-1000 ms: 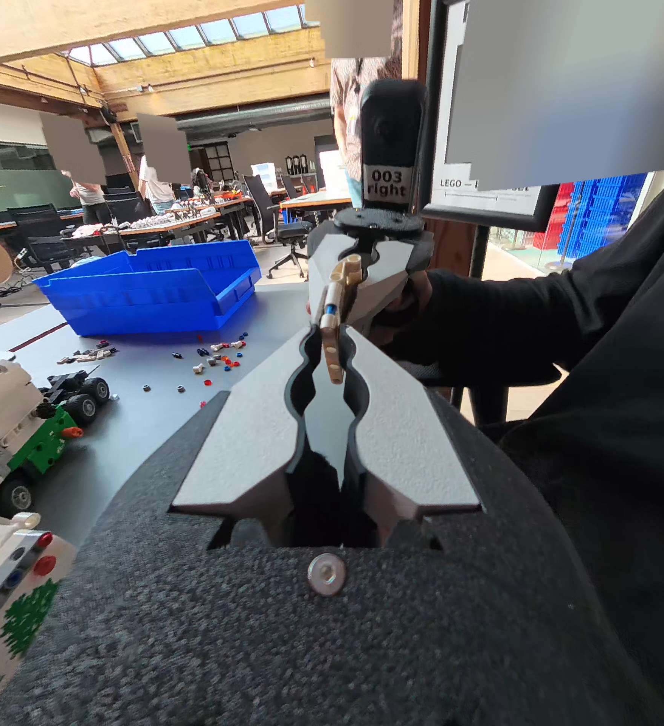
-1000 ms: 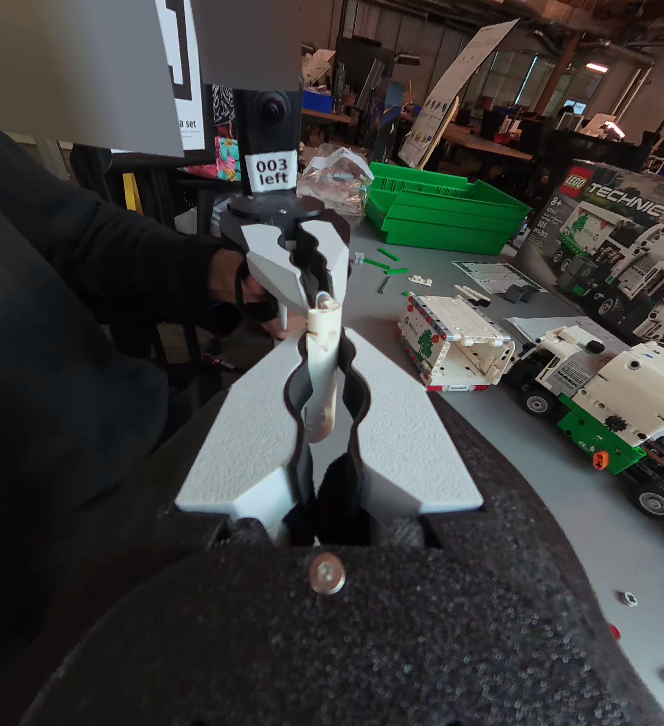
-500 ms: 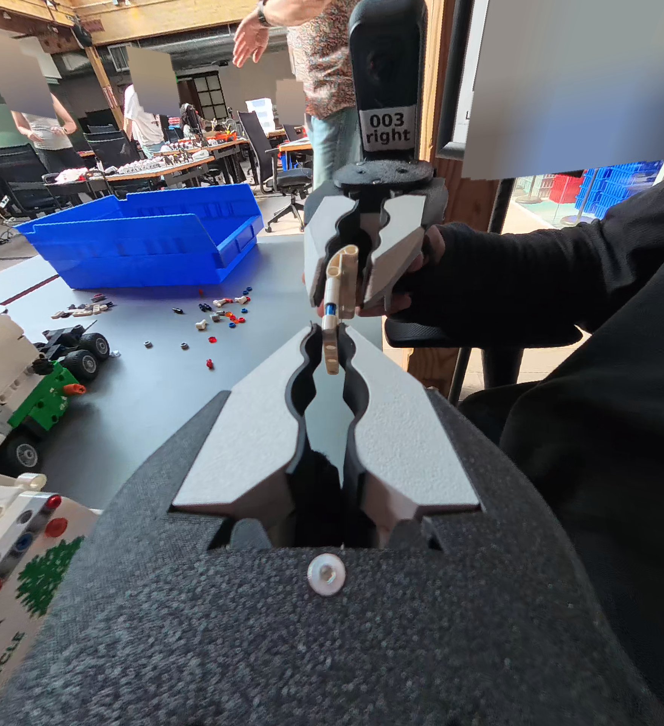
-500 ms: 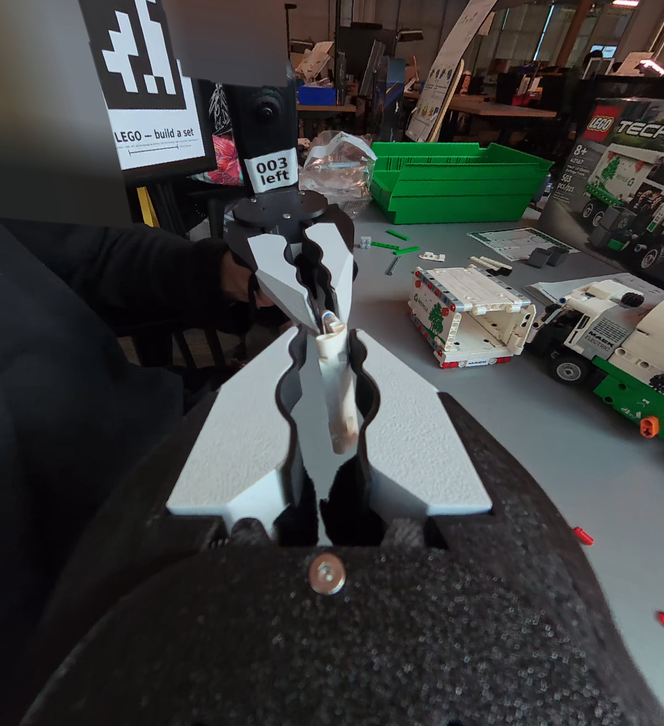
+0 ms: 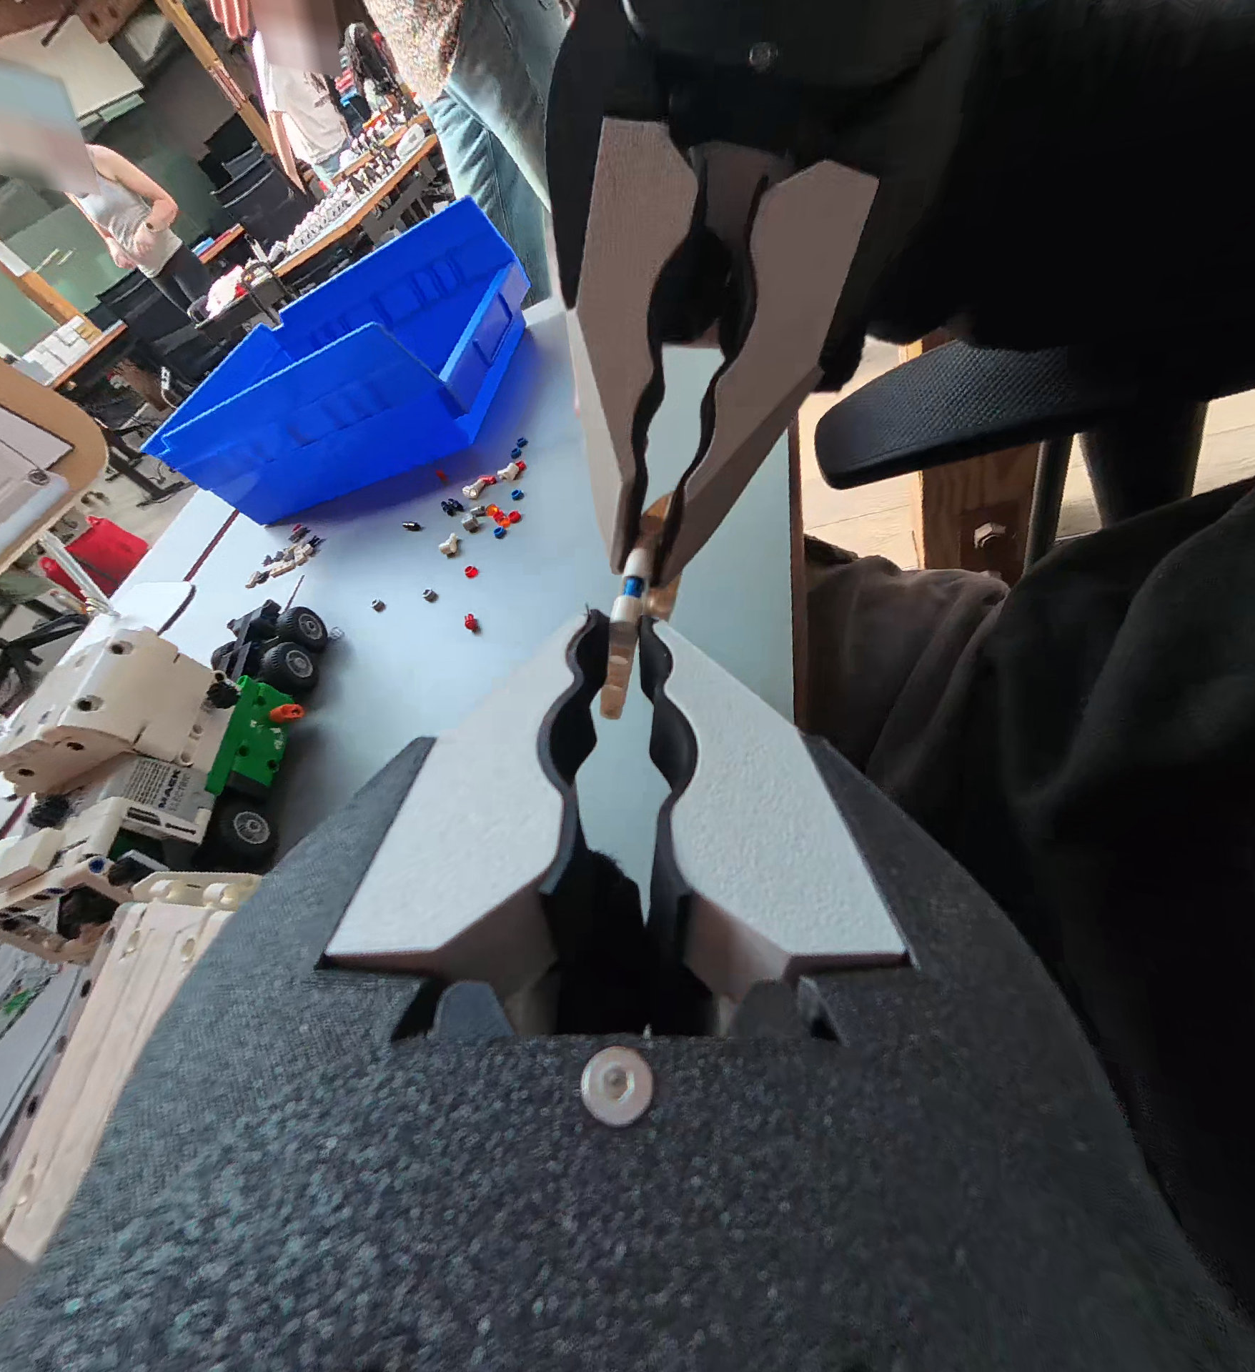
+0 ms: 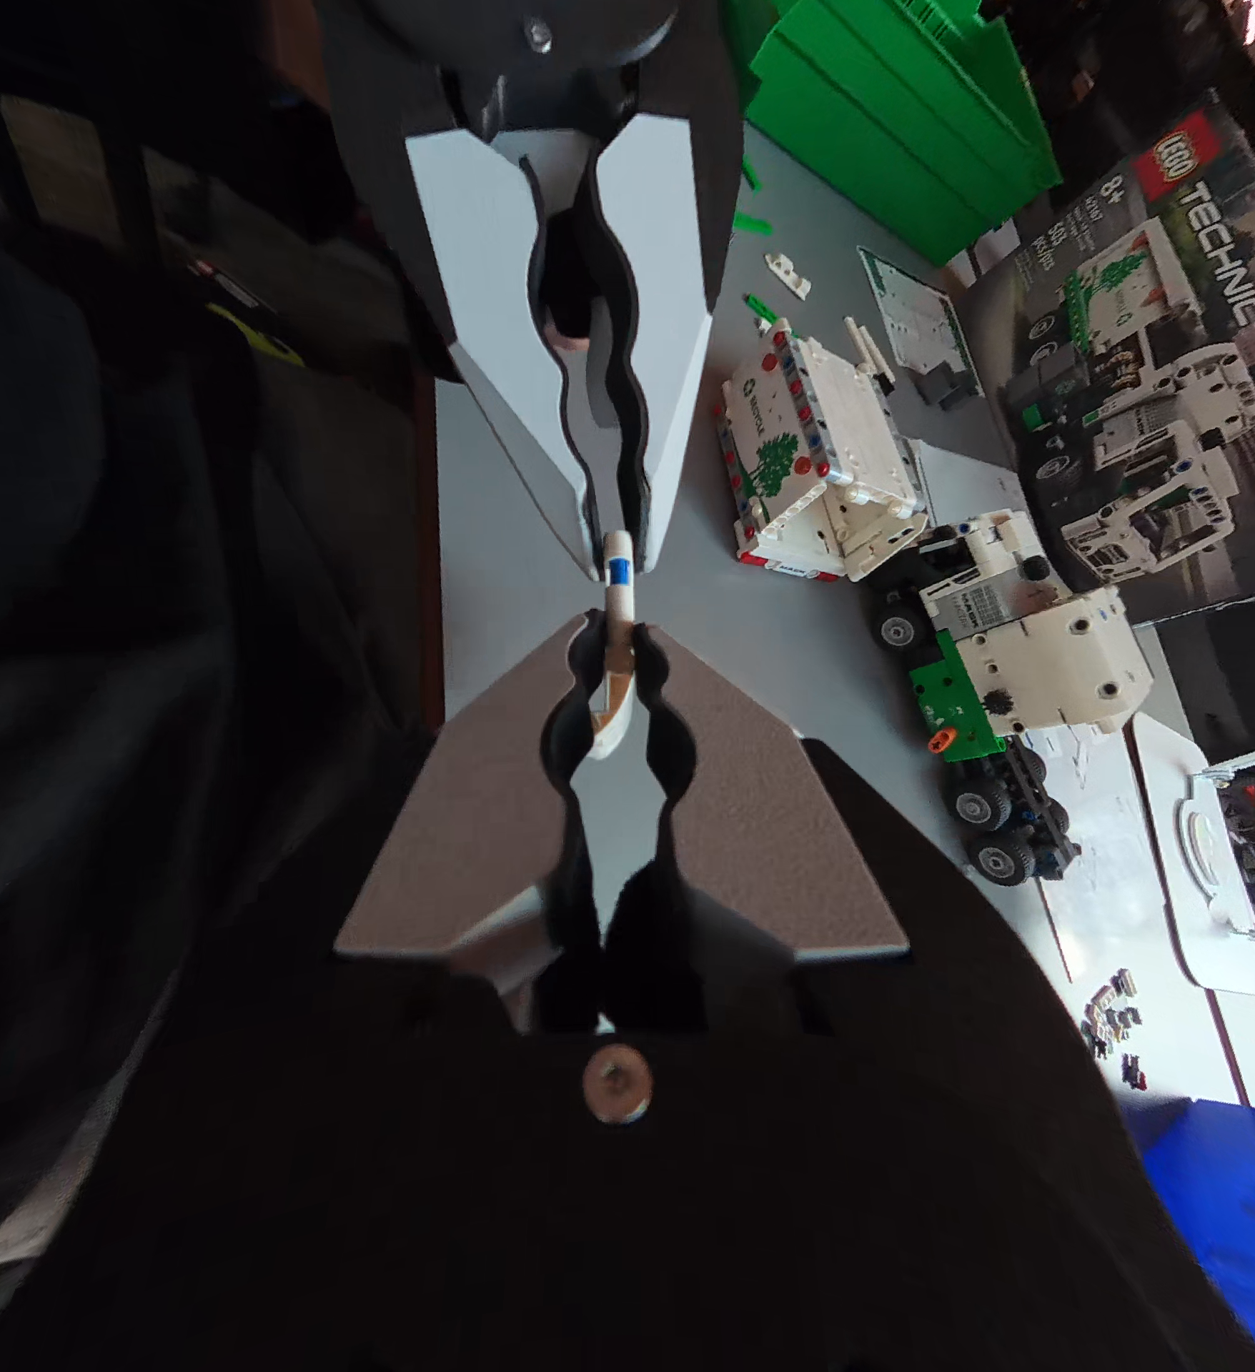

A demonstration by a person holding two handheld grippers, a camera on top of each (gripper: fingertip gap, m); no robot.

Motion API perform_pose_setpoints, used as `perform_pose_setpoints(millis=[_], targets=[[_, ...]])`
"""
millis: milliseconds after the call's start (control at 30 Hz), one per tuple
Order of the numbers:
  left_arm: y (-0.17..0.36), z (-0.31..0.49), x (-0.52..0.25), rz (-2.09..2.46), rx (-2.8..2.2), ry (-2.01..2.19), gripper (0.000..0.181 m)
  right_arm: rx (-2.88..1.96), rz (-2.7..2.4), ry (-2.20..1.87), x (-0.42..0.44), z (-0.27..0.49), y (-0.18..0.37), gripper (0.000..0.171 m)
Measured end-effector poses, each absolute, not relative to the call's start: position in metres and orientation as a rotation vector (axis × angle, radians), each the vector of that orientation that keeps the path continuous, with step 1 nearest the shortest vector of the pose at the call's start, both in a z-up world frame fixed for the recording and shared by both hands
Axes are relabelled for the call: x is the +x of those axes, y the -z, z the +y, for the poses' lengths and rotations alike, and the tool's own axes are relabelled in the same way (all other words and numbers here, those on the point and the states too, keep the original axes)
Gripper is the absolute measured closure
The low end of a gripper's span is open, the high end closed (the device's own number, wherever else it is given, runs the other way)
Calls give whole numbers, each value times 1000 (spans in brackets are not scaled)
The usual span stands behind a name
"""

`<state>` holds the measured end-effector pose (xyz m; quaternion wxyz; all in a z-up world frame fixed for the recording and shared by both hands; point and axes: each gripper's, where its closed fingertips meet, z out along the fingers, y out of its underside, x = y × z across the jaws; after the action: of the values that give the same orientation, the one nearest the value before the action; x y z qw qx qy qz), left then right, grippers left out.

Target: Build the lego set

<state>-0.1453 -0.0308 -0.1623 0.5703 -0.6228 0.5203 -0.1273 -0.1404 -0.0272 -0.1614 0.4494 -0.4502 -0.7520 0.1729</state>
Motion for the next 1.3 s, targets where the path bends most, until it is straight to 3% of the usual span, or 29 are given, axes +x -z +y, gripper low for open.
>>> perform_pose_setpoints(millis=[367,933,1300], targets=[[189,-27,-147,1375,-1444,56,176,-1061,-1918,-336,-143,-20,191,166],[207,-8,-139,1261,-1540,-32,178,-1041,-1912,-138,-144,-7,203,166],[184,-10,-142,1202,-1453,28,172,-1018,-1820,-249,-141,-3,186,165]])
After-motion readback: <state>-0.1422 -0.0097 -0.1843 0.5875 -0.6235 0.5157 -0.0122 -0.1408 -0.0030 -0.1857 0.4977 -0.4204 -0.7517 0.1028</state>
